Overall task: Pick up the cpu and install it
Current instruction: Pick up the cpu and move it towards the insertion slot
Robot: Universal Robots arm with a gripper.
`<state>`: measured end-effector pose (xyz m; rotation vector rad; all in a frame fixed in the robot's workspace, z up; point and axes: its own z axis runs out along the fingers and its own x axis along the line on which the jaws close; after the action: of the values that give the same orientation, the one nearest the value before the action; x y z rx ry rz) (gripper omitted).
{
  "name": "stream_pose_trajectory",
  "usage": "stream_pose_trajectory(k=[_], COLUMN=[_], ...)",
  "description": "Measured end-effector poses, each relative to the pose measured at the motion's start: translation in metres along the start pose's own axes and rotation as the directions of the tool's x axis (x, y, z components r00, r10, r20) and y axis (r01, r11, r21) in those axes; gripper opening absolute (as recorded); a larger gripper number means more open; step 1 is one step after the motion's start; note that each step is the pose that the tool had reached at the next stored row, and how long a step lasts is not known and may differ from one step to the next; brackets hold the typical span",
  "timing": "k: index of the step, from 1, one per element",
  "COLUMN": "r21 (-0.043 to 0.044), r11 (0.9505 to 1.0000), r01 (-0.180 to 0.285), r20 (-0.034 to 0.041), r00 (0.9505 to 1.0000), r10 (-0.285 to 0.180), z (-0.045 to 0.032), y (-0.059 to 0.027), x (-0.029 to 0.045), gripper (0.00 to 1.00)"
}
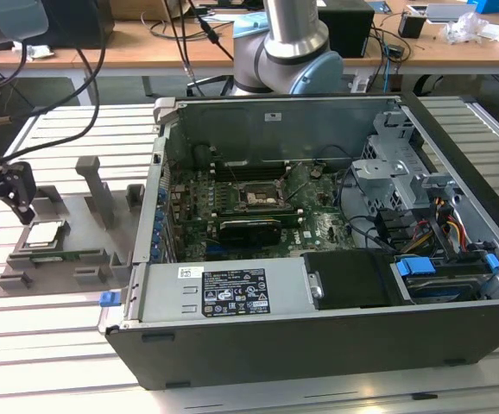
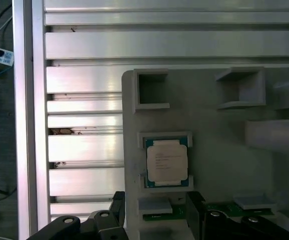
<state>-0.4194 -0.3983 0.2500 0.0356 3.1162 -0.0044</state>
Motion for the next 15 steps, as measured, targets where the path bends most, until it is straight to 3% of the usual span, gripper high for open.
stream_pose_trajectory(k=[7,15], r21=[0.0003,0.0065], r11=[1.0000,0.9999], r01=[0.000,0.012], r20=[0.0002,-0.0001], r00=[1.0000,0.9999], r10=[0.000,-0.012], z=[0.0048,0.0230], y=[0.0006,0.0053], x=[-0.0053,-0.0176], gripper=[0.60,0.60])
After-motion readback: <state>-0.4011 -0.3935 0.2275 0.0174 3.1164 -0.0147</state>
